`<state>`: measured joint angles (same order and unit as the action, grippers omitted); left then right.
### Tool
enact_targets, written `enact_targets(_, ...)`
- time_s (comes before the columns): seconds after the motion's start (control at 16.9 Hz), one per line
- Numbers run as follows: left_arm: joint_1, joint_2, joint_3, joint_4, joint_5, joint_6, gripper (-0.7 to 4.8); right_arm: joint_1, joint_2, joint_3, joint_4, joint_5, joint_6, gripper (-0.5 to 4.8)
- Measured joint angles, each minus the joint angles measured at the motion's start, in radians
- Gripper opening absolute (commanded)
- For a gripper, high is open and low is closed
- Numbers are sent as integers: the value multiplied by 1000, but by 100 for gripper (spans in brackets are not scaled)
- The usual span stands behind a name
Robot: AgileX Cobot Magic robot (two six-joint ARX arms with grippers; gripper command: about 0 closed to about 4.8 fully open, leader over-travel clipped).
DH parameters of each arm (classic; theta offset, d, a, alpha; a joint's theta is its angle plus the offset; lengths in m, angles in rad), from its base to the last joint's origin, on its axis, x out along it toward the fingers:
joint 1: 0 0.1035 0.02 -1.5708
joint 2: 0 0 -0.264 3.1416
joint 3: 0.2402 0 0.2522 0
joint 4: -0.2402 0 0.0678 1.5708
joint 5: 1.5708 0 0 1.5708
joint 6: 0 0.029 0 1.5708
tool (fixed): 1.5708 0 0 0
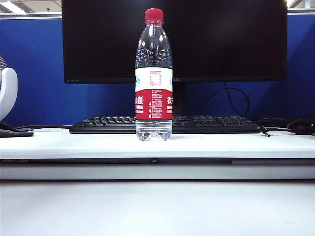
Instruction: Unscrew the cap from the plastic bottle on the table.
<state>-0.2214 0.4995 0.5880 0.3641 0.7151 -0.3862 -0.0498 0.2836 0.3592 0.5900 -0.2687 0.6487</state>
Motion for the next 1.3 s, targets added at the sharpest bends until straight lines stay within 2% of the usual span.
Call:
enact_targets(0.06, -24, 100, 10, -44, 43, 92, 8, 0, 60, 68, 6, -61, -21, -6)
enact_targets(0.12, -50, 190, 3, -81, 57, 155, 95, 0, 130, 142, 7, -138, -44, -6)
enact_targets(0.18, -71, 344, -4, -111, 61, 256, 169, 0, 271, 292, -37, -321, -79, -6)
enact_targets(0.24, -74, 420, -4, -78, 65, 312, 231, 1, 344, 365, -89, -417, -94, -6)
enact_targets(0.3, -90, 509, -3, -24, 65, 358, 258, 6, 409, 423, -151, -502, -106, -5)
enact_targets(0.35, -102, 580, -2, 23, 66, 373, 262, 23, 465, 456, -216, -563, -112, -5)
enact_targets(0.41, -107, 639, -2, 65, 70, 383, 289, 48, 523, 486, -262, -599, -115, -4)
enact_targets(0.47, -106, 681, -2, 105, 70, 393, 346, 78, 568, 498, -282, -612, -116, -2)
enact_targets(0.53, -124, 750, -2, 188, 64, 415, 430, 137, 614, 496, -301, -614, -120, -2)
enact_targets(0.59, -149, 793, -1, 237, 64, 440, 479, 174, 641, 498, -301, -611, -125, -1)
enact_targets(0.65, -165, 838, -1, 288, 74, 456, 479, 229, 677, 498, -305, -596, -134, -1)
enact_targets(0.71, -174, 902, 0, 377, 25, 464, 479, 306, 728, 498, -310, -561, -175, -1)
enact_targets(0.89, -195, 991, 0, 500, -109, 462, 479, 391, 772, 497, -311, -491, -224, -1)
enact_targets(1.06, -201, 1076, 21, 569, -141, 461, 479, 417, 788, 497, -311, -464, -248, -1)
enact_targets(1.3, -246, 1190, 115, 579, -125, 438, 479, 446, 805, 499, -328, -369, -312, 0)
